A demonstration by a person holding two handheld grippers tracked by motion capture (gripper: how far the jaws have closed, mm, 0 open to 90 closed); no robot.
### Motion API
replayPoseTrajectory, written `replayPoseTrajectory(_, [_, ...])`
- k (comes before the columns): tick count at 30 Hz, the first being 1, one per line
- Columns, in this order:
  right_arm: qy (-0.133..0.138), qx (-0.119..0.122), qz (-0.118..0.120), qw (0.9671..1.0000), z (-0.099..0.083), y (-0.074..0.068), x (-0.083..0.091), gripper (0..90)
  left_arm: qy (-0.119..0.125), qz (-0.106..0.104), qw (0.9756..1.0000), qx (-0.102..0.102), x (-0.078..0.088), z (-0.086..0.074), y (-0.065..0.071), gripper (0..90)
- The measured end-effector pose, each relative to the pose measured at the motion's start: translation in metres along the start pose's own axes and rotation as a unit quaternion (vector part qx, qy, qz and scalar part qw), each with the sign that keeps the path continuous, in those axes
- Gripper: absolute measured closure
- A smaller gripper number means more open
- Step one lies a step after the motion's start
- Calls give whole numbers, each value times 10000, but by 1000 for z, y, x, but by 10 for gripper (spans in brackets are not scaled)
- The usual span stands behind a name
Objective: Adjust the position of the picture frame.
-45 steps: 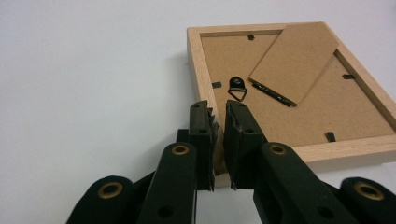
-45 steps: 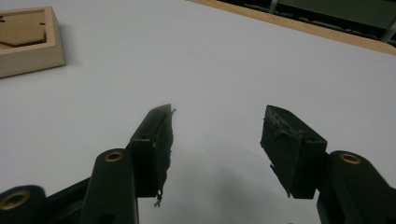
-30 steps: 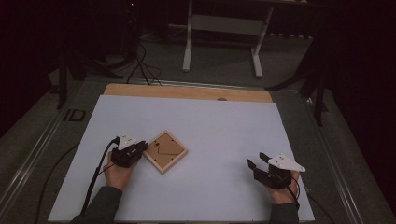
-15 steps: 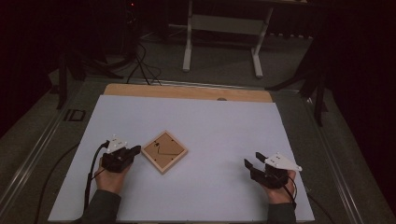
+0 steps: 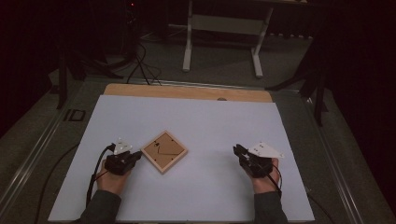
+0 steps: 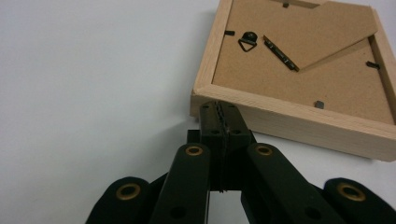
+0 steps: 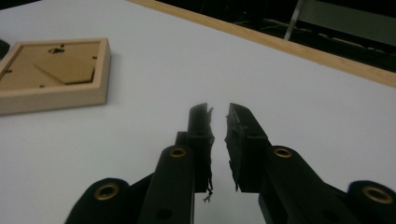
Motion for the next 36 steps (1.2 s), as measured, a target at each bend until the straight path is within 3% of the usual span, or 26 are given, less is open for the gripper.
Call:
replayPoseTrajectory(6, [5, -68, 184, 9998, 18, -4, -16, 865, 23, 26, 10000, 67, -2, 3, -1, 900])
replayPoseTrajectory(13, [-227, -79, 417, 9988, 30, -16, -42, 886, 184, -57, 9997, 131, -9, 13, 3, 900])
replayPoseTrajectory(18, [-335, -111, 559, 9978, 28, -26, -54, 886, 170, -17, 9997, -200, -15, 18, 16, 900])
replayPoseTrajectory(26, [-550, 24, 670, 9962, 26, -39, -72, 890, 150, -63, 9995, -284, -18, 21, 22, 900])
replayPoseTrajectory(30, [-776, 137, 755, 9940, 28, -47, -91, 893, 101, -151, 9993, -332, -22, 23, 28, 900])
replayPoseTrajectory(33, [-987, 232, 843, 9913, 28, -52, -105, 893, -120, -133, 9986, -493, -31, 21, 34, 900])
replayPoseTrajectory(36, [-1103, 259, 842, 9900, 28, -53, -112, 893, -105, -184, 9985, -496, -33, 24, 37, 900])
Point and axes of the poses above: each handheld gripper's, and its own axes: x roughly backward along the jaws, z roughly out of its top, y roughly to its right, the point moved 4 cm from there along -x, roughly forward along the jaws, and after that the axes turned 13 degrees about -y, right-handed, at the moved point
